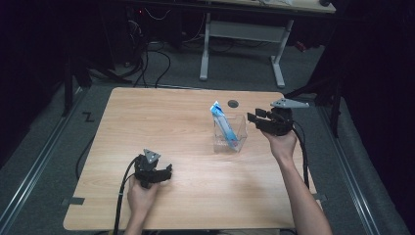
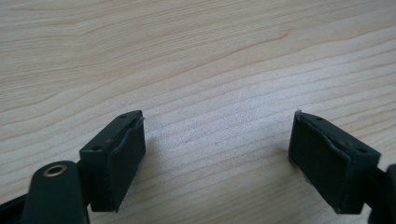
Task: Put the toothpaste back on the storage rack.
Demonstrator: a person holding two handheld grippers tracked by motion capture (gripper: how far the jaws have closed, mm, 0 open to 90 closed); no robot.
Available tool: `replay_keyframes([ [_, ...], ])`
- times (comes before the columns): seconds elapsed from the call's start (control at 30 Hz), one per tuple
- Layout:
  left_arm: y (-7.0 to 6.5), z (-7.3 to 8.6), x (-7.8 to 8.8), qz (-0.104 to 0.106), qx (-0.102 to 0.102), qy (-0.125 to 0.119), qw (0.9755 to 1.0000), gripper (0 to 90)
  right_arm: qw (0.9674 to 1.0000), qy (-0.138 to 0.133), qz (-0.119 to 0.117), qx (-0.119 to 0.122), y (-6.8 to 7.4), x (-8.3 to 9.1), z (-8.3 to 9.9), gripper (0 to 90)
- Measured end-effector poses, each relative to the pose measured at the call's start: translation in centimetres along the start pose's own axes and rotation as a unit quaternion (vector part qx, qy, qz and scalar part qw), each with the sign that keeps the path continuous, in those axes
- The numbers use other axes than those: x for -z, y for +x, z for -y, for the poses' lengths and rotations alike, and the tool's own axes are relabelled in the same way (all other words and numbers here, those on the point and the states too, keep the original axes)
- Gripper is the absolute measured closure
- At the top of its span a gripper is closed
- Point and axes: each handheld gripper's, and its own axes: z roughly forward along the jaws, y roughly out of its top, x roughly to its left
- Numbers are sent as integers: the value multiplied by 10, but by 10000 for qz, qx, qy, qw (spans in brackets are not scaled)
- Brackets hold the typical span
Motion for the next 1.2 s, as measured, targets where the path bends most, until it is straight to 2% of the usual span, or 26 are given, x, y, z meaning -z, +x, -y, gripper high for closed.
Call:
replay_keyframes([
  [0.27,0,0,0,0,1,-1,10000,190,10000,-69,35,-22,-2,10,4,560],
  [0.57,0,0,0,-2,-4,3,10000,190,9998,-75,112,-143,-12,23,17,557],
  [1.2,0,0,0,-8,-2,-1,10000,190,9993,-106,165,-325,-23,39,35,555],
])
